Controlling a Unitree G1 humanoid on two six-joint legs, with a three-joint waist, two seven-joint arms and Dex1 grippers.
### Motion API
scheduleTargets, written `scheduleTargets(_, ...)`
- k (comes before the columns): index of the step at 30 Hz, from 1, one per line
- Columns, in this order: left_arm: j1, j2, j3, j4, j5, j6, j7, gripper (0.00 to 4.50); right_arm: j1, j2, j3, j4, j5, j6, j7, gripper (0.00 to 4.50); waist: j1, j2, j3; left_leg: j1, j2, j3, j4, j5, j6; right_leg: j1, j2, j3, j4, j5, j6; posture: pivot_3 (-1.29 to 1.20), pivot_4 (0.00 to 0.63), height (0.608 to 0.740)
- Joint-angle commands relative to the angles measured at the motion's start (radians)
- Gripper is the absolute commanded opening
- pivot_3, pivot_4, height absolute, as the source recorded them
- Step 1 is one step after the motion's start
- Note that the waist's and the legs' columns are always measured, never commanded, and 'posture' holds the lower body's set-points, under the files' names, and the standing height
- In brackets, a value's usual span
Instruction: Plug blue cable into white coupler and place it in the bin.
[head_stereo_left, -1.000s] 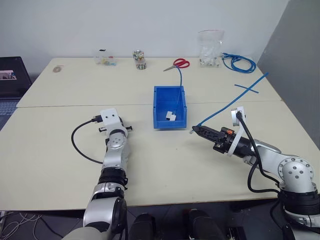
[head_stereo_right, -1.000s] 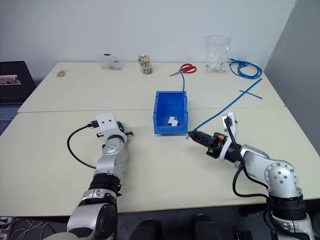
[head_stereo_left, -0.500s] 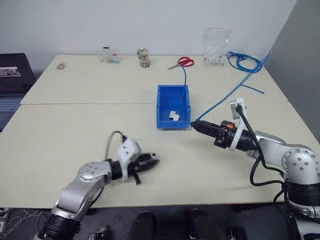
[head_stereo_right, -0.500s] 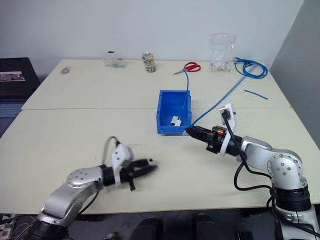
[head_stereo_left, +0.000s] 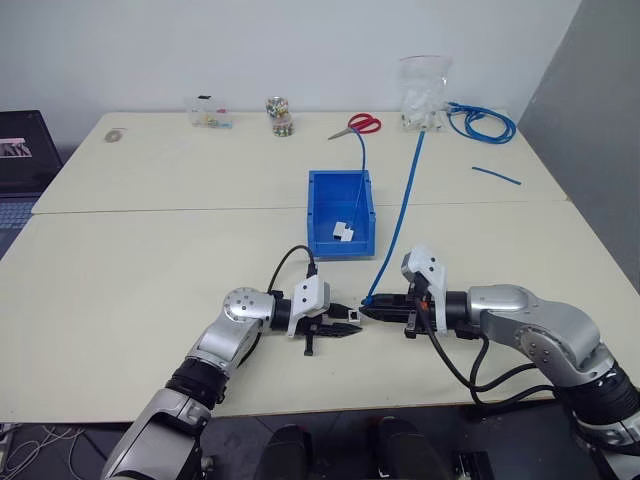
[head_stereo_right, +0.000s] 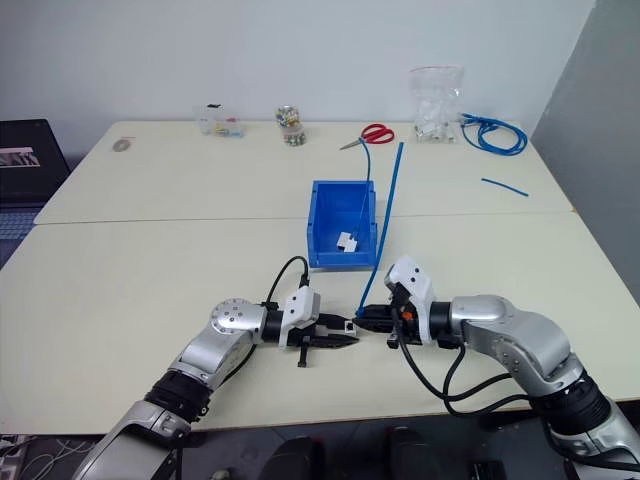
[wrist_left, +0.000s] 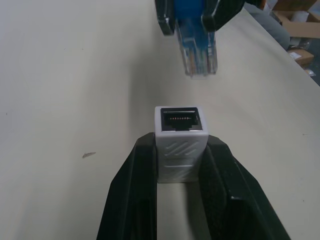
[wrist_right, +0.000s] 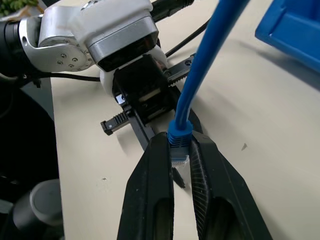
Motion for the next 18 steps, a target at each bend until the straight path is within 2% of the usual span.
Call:
scheduleTargets(1, 0.015, -0.013, -0.009, 0.012, 0.023, 0.002, -0.02, 0.79, -0.015, 0.028, 0.001, 0.007, -0.06, -0.046, 0.032, 0.17, 0.0, 0.0, 0.0, 0.0, 0.0, 0.0, 0.0, 0.0, 0.0, 0.0, 0.0, 0.0, 0.0, 0.0, 0.0, 0.0, 0.15, 0.74)
scheduleTargets(18, 0.059, -0.003, 0.023, -0.056, 0.021, 0.056, -0.011, 0.79, 0.008, 0.078, 0.051, 0.079, -0.237, -0.117, 0.142, 0.17, -0.001, 0.0, 0.0, 0.001, 0.0, -0.001, 0.0, 0.0, 0.0, 0.0, 0.001, -0.001, 0.001, 0.0, 0.0, 0.0, 0.15, 0.74)
